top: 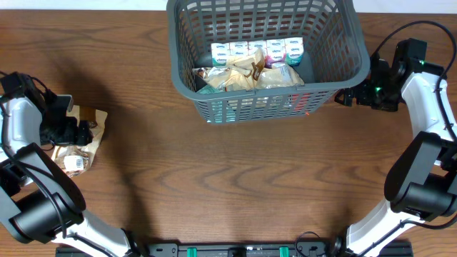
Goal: Pack container
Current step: 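Move left gripper to the second brown snack pouch and grasp it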
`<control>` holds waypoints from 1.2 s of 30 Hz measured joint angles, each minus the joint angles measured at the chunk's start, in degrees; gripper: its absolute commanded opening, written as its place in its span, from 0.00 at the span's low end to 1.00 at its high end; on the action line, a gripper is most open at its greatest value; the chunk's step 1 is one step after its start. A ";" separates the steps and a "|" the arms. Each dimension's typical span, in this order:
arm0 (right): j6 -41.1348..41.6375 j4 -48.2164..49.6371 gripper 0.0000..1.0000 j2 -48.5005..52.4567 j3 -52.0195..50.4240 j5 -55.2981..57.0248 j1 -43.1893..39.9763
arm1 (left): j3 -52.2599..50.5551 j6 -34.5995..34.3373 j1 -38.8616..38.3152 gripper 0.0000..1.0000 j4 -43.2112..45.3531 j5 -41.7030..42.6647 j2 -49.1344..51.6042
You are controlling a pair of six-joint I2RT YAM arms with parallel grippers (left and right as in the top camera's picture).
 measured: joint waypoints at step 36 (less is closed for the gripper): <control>0.00 -1.16 0.99 0.00 0.00 0.00 0.00 | 0.50 -7.96 -0.44 0.19 -3.93 6.23 8.96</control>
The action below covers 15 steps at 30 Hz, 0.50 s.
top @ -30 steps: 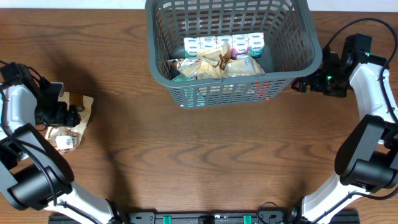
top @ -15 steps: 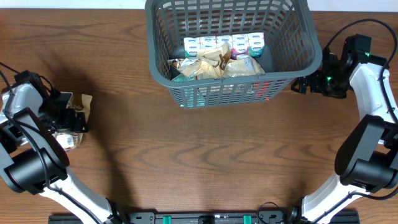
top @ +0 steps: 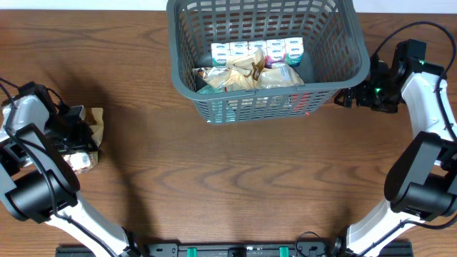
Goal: Pack container
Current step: 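Move left gripper to the second brown snack pouch and grasp it, then lift the second snack pouch into the basket and release it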
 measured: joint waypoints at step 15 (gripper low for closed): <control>0.02 0.31 0.99 0.00 0.00 0.00 0.00 | 14.93 -6.75 -12.35 0.06 -8.28 1.60 -12.85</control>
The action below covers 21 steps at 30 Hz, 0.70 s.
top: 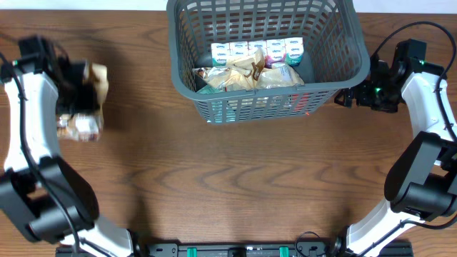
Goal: Pack container
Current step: 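Lift the second snack pouch into the basket and release it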
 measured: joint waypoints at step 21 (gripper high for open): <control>0.00 0.48 0.99 0.00 0.00 0.00 0.00 | 26.21 8.81 -37.44 0.14 10.84 -8.74 -5.14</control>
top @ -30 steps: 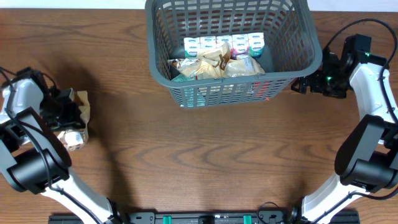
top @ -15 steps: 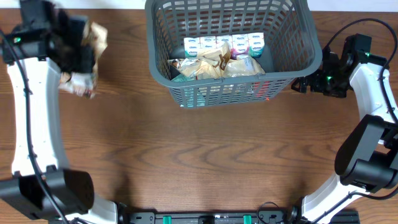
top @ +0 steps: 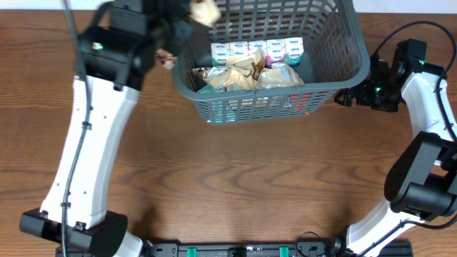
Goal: Pack container
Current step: 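Lift the second snack pouch into the basket and release it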
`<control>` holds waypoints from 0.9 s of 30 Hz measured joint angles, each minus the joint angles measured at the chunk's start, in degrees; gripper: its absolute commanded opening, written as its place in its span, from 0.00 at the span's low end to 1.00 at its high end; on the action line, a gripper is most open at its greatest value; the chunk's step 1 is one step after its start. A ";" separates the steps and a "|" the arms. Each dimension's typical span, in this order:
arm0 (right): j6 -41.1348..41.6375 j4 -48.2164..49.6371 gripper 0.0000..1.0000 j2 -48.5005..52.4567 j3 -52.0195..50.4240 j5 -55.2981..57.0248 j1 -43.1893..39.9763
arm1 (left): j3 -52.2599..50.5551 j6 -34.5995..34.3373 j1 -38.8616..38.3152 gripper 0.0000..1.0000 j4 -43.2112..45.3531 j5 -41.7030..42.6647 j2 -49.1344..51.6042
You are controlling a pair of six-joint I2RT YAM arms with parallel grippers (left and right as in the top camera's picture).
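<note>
The grey plastic basket (top: 325, 89) stands at the back of the table. It holds a row of small white cartons (top: 257, 51) and tan snack bags (top: 246, 75). My left gripper (top: 184, 27) is raised over the basket's left rim, shut on a tan snack bag (top: 205, 10) that looks blurred. One end of the bag sticks out over the basket's inside; the arm hides the rest. My right gripper (top: 345, 96) rests against the basket's right front corner. How its jaws stand is hidden.
The brown wooden table (top: 235, 178) runs under both arms. The left arm (top: 89, 143) stretches diagonally from the front left up to the basket. The right arm (top: 428, 121) bends along the right edge.
My left gripper, with the snack bag, has gone from above the table's far left to over the basket's left rim. The right arm and the basket have not moved.
First the snack bag lay on the table at the far left with my left gripper at it. Then the gripper sat lower on the bag. Later the bag hung lifted off the table, and now it is over the basket's left rim.
</note>
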 measured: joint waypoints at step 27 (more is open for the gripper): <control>0.00 -0.09 0.99 0.00 0.00 0.00 0.00 | 0.15 7.85 -6.99 0.06 -0.37 13.22 20.26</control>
